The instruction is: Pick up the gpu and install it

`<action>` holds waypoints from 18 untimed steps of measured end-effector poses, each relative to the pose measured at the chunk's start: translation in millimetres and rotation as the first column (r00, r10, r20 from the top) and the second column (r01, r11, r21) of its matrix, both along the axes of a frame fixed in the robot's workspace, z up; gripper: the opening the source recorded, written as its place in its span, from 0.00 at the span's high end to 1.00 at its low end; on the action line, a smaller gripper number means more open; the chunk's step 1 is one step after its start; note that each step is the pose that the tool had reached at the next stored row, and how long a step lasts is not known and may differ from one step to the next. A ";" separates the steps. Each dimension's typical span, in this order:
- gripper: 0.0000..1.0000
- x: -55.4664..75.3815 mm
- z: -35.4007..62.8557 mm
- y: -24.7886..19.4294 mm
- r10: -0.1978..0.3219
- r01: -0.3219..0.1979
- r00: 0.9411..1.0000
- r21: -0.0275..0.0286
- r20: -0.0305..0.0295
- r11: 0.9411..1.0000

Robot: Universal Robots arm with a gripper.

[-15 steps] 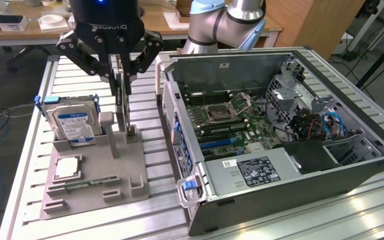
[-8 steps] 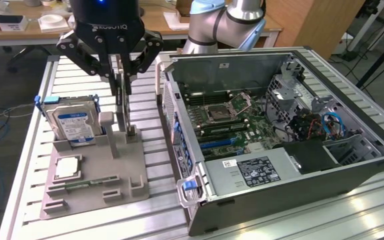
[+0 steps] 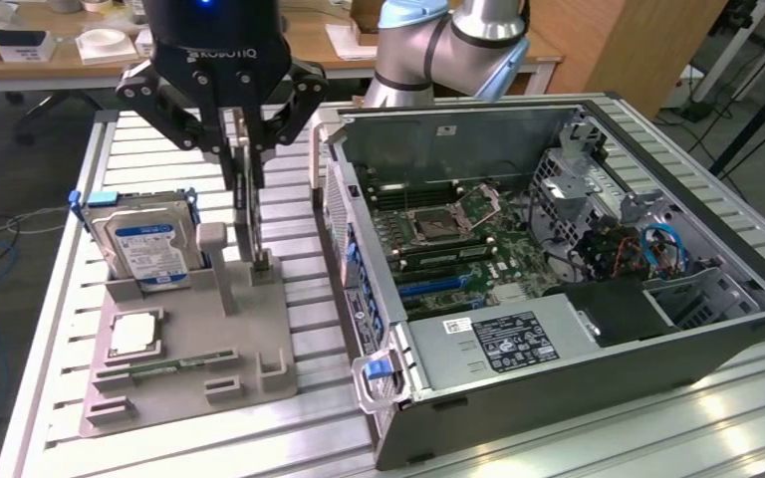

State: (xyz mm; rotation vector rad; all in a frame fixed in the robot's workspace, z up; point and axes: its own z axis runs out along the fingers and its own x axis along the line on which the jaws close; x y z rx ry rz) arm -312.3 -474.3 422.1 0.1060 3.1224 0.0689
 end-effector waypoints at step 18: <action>0.74 2.4 0.0 0.0 0.001 -0.001 1.000 0.000 0.000 1.000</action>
